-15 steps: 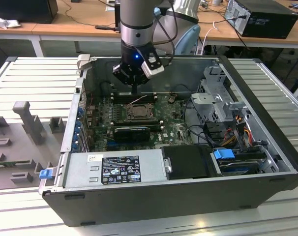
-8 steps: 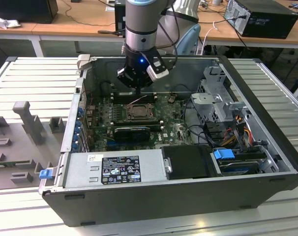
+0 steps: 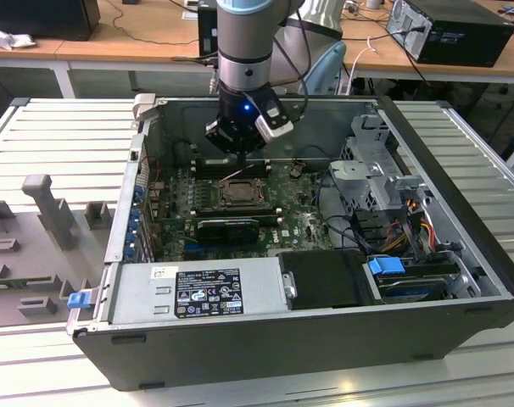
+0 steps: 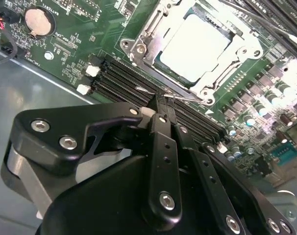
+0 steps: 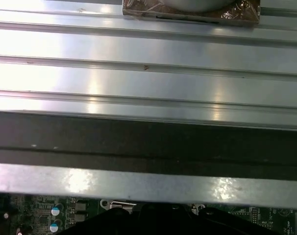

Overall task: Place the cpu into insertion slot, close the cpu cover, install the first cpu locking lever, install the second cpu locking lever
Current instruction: 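Install the first cpu locking lever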

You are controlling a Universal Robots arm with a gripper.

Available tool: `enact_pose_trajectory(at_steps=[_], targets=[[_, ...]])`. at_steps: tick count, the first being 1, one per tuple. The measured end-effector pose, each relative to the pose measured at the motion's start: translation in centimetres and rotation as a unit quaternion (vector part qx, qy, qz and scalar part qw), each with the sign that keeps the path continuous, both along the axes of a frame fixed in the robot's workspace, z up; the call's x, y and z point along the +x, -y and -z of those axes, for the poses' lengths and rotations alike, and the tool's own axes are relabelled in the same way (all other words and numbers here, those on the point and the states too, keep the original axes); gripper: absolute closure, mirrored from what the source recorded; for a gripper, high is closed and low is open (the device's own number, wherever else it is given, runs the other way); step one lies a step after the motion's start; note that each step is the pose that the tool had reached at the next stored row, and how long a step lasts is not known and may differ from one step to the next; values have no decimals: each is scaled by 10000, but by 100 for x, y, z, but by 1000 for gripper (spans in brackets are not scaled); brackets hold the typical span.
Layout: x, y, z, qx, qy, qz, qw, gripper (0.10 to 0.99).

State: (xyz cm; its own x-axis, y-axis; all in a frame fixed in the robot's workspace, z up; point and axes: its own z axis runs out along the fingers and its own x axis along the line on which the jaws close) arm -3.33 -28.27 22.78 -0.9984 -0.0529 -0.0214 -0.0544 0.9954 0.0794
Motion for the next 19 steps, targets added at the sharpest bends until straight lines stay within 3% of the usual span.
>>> enact_pose_trajectory(at_steps=[5, 12, 19], targets=[[78, -4, 73, 0, 0, -22, 10000, 980], [81, -4, 164, 0, 2, -36, 10000, 980], [92, -4, 193, -3, 2, -40, 10000, 980]])
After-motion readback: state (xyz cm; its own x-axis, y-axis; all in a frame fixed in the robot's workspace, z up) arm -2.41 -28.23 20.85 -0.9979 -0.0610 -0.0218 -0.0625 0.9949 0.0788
